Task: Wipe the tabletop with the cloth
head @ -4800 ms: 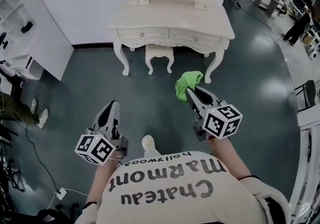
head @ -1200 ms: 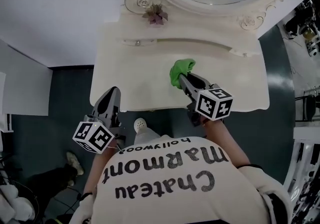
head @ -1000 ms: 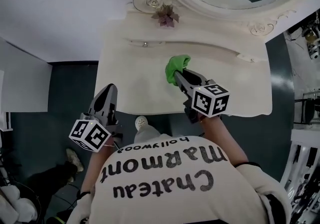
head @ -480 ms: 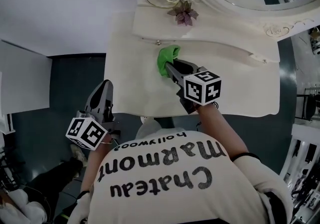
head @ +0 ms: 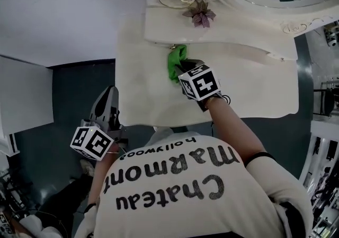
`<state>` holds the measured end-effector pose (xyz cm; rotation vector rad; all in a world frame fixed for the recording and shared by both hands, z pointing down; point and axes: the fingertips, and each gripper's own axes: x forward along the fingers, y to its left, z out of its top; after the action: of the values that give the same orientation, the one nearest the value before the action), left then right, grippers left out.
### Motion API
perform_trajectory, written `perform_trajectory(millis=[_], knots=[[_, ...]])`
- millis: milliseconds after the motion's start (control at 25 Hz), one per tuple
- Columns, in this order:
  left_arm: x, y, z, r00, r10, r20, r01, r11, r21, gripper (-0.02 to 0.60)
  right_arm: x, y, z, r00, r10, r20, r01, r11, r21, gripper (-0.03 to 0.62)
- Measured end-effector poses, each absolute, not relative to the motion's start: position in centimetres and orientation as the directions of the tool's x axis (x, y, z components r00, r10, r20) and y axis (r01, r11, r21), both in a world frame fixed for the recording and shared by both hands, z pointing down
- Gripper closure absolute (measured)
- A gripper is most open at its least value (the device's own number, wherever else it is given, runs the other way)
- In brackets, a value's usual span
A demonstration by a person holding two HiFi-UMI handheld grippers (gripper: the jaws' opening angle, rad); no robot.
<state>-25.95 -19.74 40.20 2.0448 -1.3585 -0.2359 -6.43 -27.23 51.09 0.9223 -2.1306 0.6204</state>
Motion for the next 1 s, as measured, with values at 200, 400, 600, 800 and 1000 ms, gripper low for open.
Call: perform_trajectory(millis=[200,400,600,800,1000], knots=[[-25.9,-20.7,39.8,0.485,-0.856,0.177,-0.732,-0.286,0.619,0.573,-7.2,-27.1,51.7,-0.452,-0.409,0.793,-0.743,0.664,-0.081,0.522],[-26.1,-20.2,39.4,0.492,-0.856,0.158,-0.724,-0.303,0.619,0.573,-8.0,-26.5,52.1,-0.45,-0.366,0.814,-0.721,0.687,-0.09,0.523],[-25.9,-19.4,39.5,0.491,-0.858,0.153,-0.721,-0.301,0.623,0.573,-7.7,-27.1,52.0,-0.469,-0.315,0.825,-0.751,0.634,-0.184,0.519],[-25.2,-18.5,39.5,0.479,-0.864,0.153,-0.719,-0.287,0.633,0.574,-7.5,-27.2,52.2,-0.435,-0.322,0.841,-0.748,0.648,-0.139,0.523],[-24.5,-17.7,38.9,0.444,-0.885,0.142,-0.733,-0.268,0.625,0.573,-6.6,-27.1,52.5,-0.448,-0.305,0.84,-0.736,0.66,-0.153,0.525]])
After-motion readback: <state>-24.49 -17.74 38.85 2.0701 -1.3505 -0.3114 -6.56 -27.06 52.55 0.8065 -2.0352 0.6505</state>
